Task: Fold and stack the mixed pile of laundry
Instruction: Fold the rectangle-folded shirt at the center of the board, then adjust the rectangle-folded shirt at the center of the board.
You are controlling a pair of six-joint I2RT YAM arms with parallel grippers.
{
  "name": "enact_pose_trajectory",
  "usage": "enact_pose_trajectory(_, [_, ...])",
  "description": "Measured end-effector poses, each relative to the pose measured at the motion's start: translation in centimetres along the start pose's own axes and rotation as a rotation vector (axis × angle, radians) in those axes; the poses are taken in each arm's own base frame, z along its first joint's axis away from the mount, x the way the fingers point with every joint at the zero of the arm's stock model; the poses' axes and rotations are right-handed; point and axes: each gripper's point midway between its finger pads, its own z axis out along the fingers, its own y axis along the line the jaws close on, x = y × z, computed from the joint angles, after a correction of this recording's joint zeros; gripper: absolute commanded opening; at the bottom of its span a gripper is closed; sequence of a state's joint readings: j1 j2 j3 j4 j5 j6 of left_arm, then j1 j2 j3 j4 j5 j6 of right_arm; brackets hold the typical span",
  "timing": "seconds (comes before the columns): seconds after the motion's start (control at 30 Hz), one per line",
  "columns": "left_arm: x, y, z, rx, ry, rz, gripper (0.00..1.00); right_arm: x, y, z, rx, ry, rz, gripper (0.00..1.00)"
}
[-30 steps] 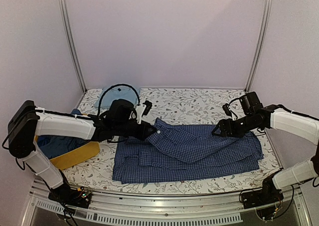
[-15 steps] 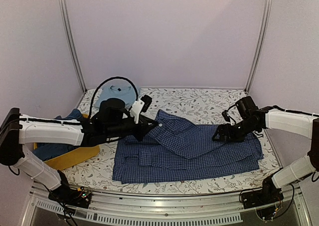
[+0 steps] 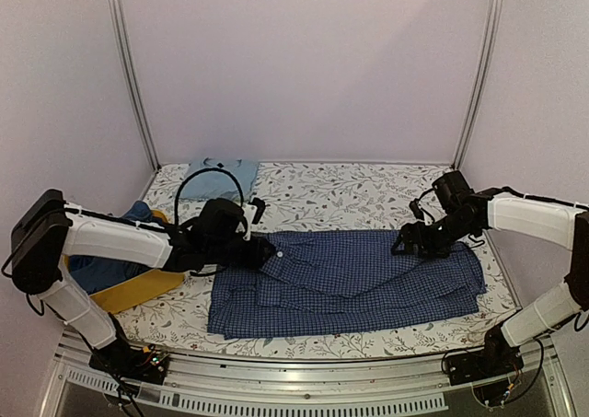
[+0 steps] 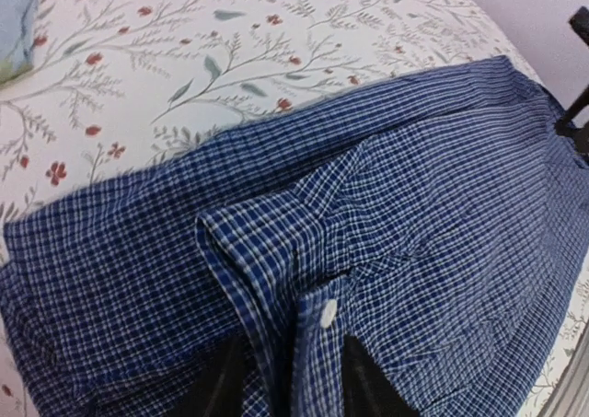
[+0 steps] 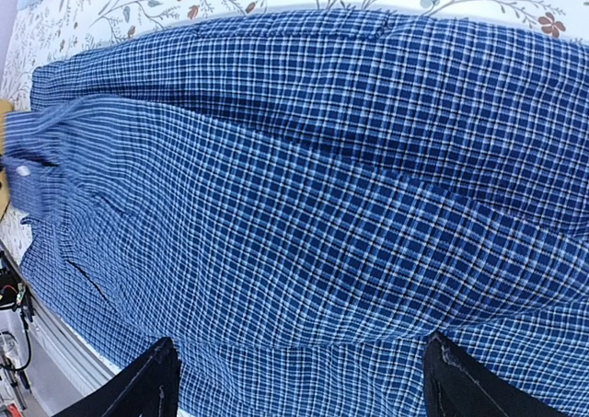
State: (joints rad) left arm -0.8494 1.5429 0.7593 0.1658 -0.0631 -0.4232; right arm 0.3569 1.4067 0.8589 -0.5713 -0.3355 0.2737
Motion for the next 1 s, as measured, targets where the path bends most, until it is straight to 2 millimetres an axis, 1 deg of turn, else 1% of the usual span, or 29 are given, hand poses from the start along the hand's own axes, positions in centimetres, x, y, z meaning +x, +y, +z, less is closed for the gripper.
enact_pose_trajectory(0.03, [1.0,0.9,0.3,-0.037,0.037,-0.033,0.74,0.0,0.0,-0.1,0.000,0.002,0.004,0.87])
enact_pose_trajectory(0.07, [2.0,1.7,0.5,-0.073,0.072,-0.048,0.85,0.0,0.1,-0.1,0.001,0.006,0.013,0.87])
enact_pose_trajectory(0.1, [3.0,2.7,0.7,-0.122,0.114,-0.067,0.91,0.1,0.1,-0.2,0.002,0.011,0.023,0.86])
enact_pose_trajectory(0.17, [4.4,4.3,0.5,-0.208,0.170,-0.078,0.98,0.2,0.2,-0.3,-0.001,0.021,0.049,0.85])
enact_pose_trajectory(0.23, [4.5,5.3,0.1,-0.258,0.189,-0.074,1.00,0.6,0.3,-0.3,-0.010,0.033,0.091,0.84])
enact_pose_trajectory(0.27, [4.0,5.6,-0.1,-0.274,0.185,-0.070,1.00,0.8,0.3,-0.2,-0.014,0.038,0.113,0.85])
enact_pose_trajectory(0.33, [2.3,6.1,-0.4,-0.292,0.159,-0.072,1.00,1.6,0.0,0.2,-0.014,0.054,0.158,0.85])
enact_pose_trajectory(0.47, [-2.9,6.9,-0.7,-0.296,0.073,-0.104,1.00,3.9,-1.3,1.6,0.016,0.122,0.245,0.85])
enact_pose_trajectory(0.5, [-4.2,7.3,-0.9,-0.297,0.054,-0.114,1.00,4.3,-1.7,2.2,0.025,0.138,0.262,0.85])
enact_pose_trajectory(0.53, [-5.0,7.6,-1.0,-0.300,0.041,-0.120,1.00,4.5,-2.1,2.7,0.032,0.150,0.280,0.85])
enact_pose_trajectory(0.57, [-5.8,8.0,-1.2,-0.296,0.033,-0.127,0.98,4.7,-2.4,3.2,0.037,0.162,0.297,0.85])
enact_pose_trajectory(0.6, [-6.2,8.4,-1.2,-0.290,0.029,-0.138,0.94,4.6,-2.8,3.6,0.039,0.168,0.316,0.85])
enact_pose_trajectory(0.63, [-6.4,8.8,-1.3,-0.274,0.035,-0.155,0.89,3.8,-3.1,3.7,0.030,0.154,0.333,0.85])
enact_pose_trajectory(0.7, [-6.1,9.8,-1.3,-0.260,0.053,-0.196,0.79,2.9,-3.2,4.0,0.014,0.155,0.356,0.84])
enact_pose_trajectory(0.73, [-5.7,10.4,-1.4,-0.245,0.073,-0.224,0.75,2.1,-3.3,4.2,0.006,0.155,0.360,0.84])
enact_pose_trajectory(0.8, [-4.7,11.3,-1.5,-0.226,0.107,-0.288,0.65,0.3,-3.2,4.9,-0.014,0.146,0.354,0.83])
enact_pose_trajectory(0.83, [-4.0,11.4,-1.6,-0.211,0.125,-0.320,0.59,-0.6,-3.2,5.2,-0.024,0.139,0.345,0.83])
enact_pose_trajectory(0.9, [-2.0,11.6,-2.2,-0.196,0.171,-0.386,0.49,-1.8,-3.1,5.5,-0.038,0.127,0.324,0.83])
enact_pose_trajectory(0.93, [-1.1,11.4,-2.5,-0.190,0.192,-0.414,0.47,-2.1,-3.0,5.6,-0.041,0.122,0.310,0.83])
enact_pose_trajectory(1.0, [1.0,10.9,-3.3,-0.177,0.238,-0.462,0.46,-2.0,-3.0,5.6,-0.041,0.123,0.292,0.83])
